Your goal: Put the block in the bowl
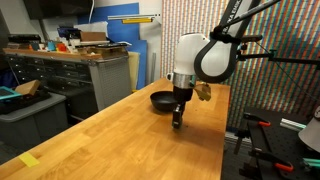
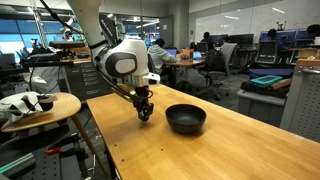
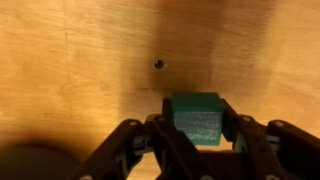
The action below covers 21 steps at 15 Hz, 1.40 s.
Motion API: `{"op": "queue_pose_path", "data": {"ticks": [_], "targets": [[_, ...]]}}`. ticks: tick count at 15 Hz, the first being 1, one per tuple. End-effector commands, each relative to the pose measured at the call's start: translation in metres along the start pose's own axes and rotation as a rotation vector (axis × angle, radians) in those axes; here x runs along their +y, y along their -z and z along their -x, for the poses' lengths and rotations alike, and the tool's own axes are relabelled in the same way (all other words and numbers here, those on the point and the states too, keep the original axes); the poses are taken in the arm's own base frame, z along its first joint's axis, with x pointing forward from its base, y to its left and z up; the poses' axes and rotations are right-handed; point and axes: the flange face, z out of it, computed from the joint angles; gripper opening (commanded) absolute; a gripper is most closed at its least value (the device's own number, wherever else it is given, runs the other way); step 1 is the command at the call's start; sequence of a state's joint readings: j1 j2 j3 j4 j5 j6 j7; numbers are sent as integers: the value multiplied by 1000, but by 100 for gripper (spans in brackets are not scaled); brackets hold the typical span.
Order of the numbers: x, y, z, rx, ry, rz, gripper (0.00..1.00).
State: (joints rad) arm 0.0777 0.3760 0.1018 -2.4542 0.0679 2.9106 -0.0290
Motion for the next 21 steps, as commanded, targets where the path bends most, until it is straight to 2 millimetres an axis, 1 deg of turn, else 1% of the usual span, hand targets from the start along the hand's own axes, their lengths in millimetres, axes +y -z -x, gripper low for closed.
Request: {"op": "queue_pose_path", "data": {"ticks": [1, 3, 6, 8, 10, 12, 16, 19, 21], "targets": [[12, 38, -14, 52, -17, 30, 22], [18, 60, -24, 90, -17, 38, 22], [21, 95, -40, 130, -26, 22, 22], [25, 112, -50, 151, -35, 24, 22], [37, 123, -60, 170, -54, 38, 22], [52, 126, -69, 184, -83, 48, 22], [92, 119, -87, 205, -166, 67, 22], [114, 104, -97, 191, -215, 76, 22], [124, 87, -103, 172, -241, 81, 22]]}}
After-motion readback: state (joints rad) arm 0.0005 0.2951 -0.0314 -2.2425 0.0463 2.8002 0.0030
